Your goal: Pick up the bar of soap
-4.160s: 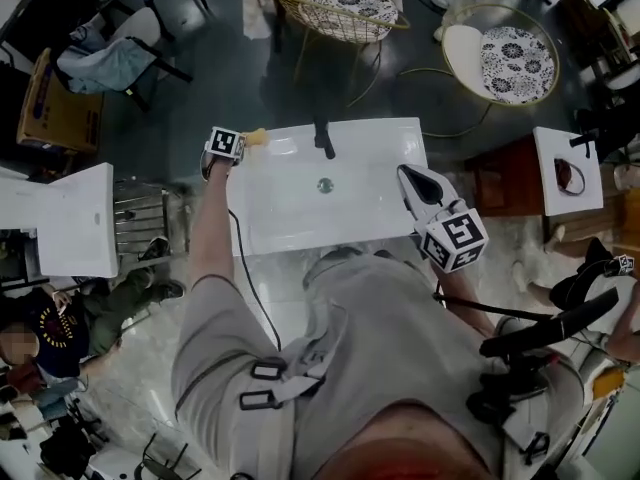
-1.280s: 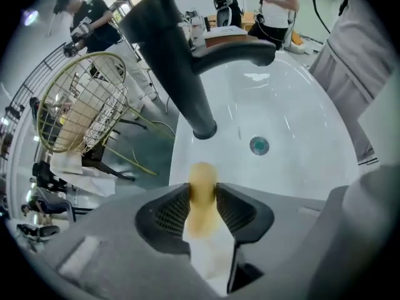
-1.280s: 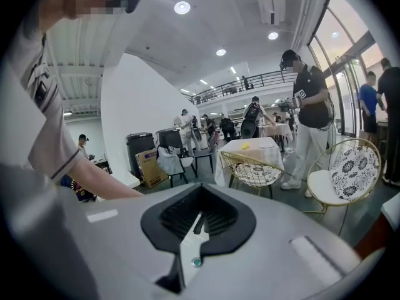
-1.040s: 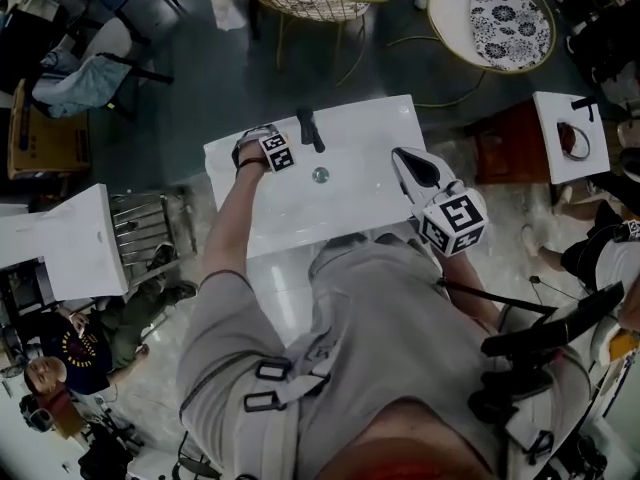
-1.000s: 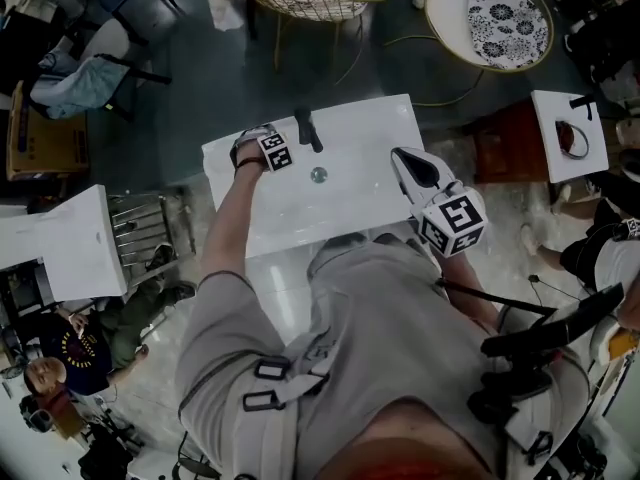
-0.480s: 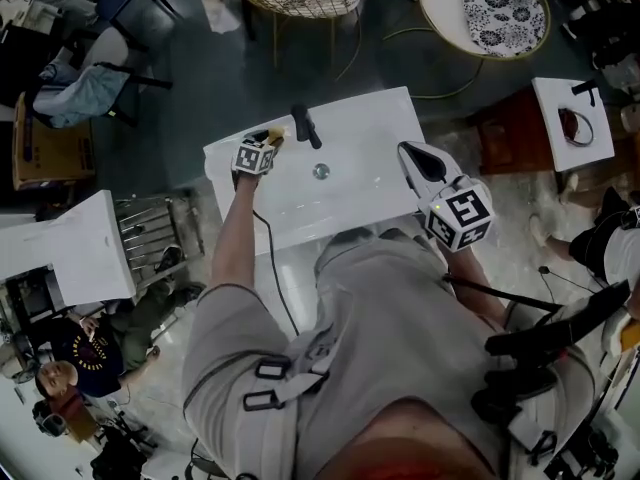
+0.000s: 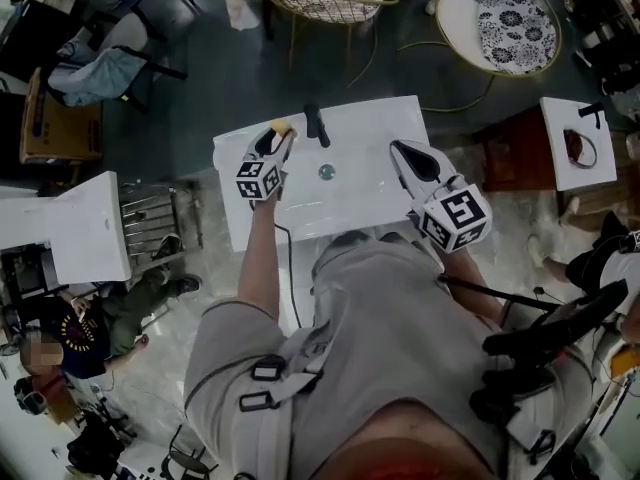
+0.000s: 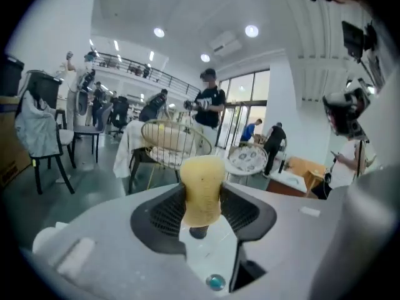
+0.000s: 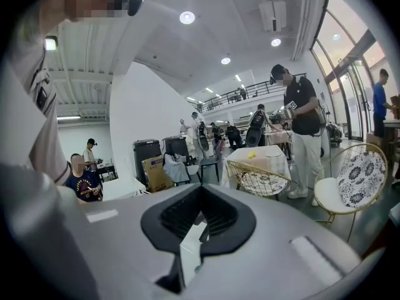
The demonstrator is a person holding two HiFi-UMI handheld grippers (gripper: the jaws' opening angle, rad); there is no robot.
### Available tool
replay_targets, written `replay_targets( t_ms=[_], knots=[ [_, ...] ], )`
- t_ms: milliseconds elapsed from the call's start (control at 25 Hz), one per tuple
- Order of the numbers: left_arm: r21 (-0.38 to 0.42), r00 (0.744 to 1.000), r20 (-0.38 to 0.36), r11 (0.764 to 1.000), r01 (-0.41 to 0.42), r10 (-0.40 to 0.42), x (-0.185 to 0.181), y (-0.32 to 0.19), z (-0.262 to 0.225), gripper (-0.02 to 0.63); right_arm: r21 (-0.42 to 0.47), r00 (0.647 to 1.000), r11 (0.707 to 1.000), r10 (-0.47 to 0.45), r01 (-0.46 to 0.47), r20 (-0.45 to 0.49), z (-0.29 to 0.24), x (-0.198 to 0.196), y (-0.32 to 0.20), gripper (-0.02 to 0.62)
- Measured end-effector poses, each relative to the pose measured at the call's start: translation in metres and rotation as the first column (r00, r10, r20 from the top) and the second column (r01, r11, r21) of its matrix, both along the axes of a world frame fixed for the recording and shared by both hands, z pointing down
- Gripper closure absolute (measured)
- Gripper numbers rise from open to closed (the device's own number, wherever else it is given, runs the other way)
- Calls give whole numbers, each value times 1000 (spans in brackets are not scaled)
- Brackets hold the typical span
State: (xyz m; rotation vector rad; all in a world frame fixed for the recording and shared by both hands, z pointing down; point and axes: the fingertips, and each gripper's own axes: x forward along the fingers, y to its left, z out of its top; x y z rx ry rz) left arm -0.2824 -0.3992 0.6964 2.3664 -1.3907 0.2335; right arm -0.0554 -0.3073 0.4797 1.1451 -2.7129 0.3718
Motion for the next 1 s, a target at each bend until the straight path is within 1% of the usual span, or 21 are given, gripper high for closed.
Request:
replay_targets(
  t_ms=[80, 120, 200, 320, 400, 560, 680, 760, 840, 920, 1000],
  knots=[
    [101, 996, -80, 994, 40, -32, 5, 13, -45, 436, 19, 1000, 1000, -17, 17, 13, -7, -5, 1, 592],
    [151, 992, -117, 987, 59, -41, 6, 20, -70, 434, 29, 999, 999, -29, 28, 19, -10, -8, 1, 592],
    [246, 983, -174, 964, 96, -54, 9, 37, -119, 434, 45, 998, 997, -60, 59, 31, -16, -19, 1, 592],
    [359, 973, -223, 923, 140, -61, 14, 66, -180, 434, 66, 993, 992, -112, 109, 46, -23, -35, 6, 592],
    [407, 969, -236, 899, 162, -68, 17, 84, -211, 434, 89, 988, 986, -147, 142, 55, -28, -43, 11, 592],
    [469, 964, -246, 858, 208, -99, 11, 110, -256, 436, 139, 972, 966, -228, 218, 63, -40, -63, 22, 592],
    [493, 963, -244, 840, 226, -116, 3, 127, -274, 436, 171, 966, 955, -255, 243, 48, -47, -77, 29, 592],
    [503, 961, -246, 831, 239, -127, -1, 139, -283, 436, 207, 963, 945, -266, 252, 39, -55, -84, 36, 594],
    [509, 960, -241, 824, 247, -140, -3, 150, -289, 436, 224, 961, 941, -272, 255, 50, -61, -88, 41, 594],
    [511, 962, -230, 823, 250, -149, -3, 159, -291, 436, 232, 960, 939, -273, 254, 57, -65, -90, 44, 594],
    [505, 963, -220, 826, 251, -158, -5, 166, -292, 436, 242, 960, 937, -274, 253, 54, -68, -93, 48, 594]
  ],
)
